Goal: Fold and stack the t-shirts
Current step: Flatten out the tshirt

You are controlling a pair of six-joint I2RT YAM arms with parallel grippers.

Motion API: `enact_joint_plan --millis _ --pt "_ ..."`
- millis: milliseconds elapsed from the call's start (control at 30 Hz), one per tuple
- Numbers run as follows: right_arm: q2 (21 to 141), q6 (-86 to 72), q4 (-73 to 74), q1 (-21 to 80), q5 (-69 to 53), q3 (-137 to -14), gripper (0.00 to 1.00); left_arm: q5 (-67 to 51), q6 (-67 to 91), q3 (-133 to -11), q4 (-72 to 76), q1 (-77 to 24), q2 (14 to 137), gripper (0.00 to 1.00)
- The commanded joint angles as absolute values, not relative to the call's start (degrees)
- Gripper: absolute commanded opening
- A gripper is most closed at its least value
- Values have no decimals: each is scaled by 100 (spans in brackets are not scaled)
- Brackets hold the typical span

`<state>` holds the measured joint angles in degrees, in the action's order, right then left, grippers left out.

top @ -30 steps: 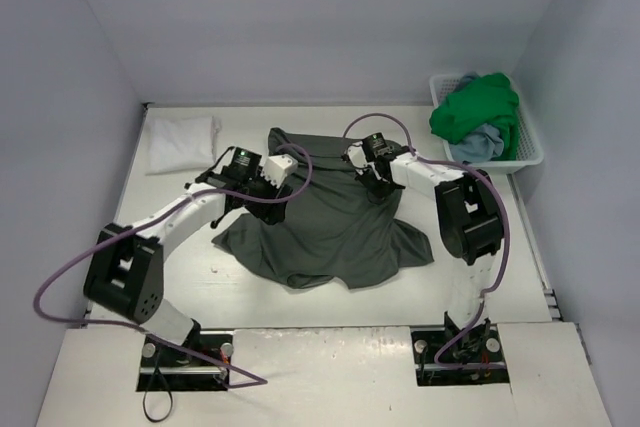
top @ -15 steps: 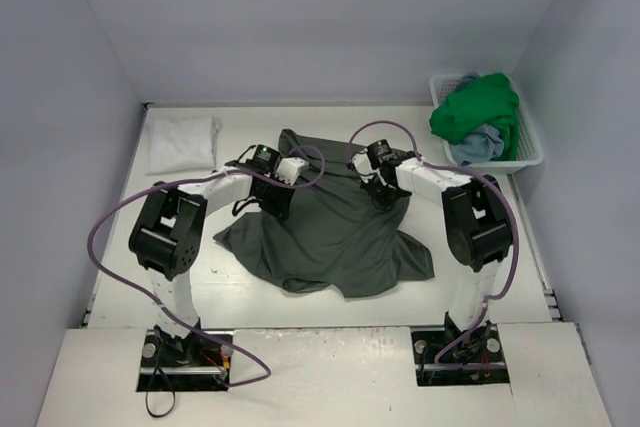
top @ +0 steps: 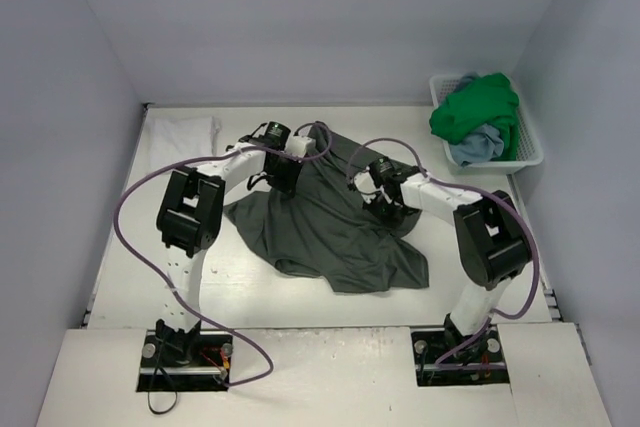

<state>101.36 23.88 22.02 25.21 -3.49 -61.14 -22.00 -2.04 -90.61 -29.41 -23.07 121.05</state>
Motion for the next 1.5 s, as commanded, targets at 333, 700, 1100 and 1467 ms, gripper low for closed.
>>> enact_joint_plan --millis 333,700,1100,1467 --pt "9931 1969 2514 3981 -1089 -6442 0 -1775 290 -13005 -4780 -1529 14280 36" --pt "9398 1925 2347 3833 -1098 -6847 9 -2118 396 -12958 -4696 -1336 13874 58" --pt "9351 2364 1987 3094 -510 -6566 10 -2971 9 -10575 -4676 -1424 11174 60" --pt "10203 2575 1398 2830 439 -6591 35 -3270 -904 -8660 -4869 -1826 9775 60"
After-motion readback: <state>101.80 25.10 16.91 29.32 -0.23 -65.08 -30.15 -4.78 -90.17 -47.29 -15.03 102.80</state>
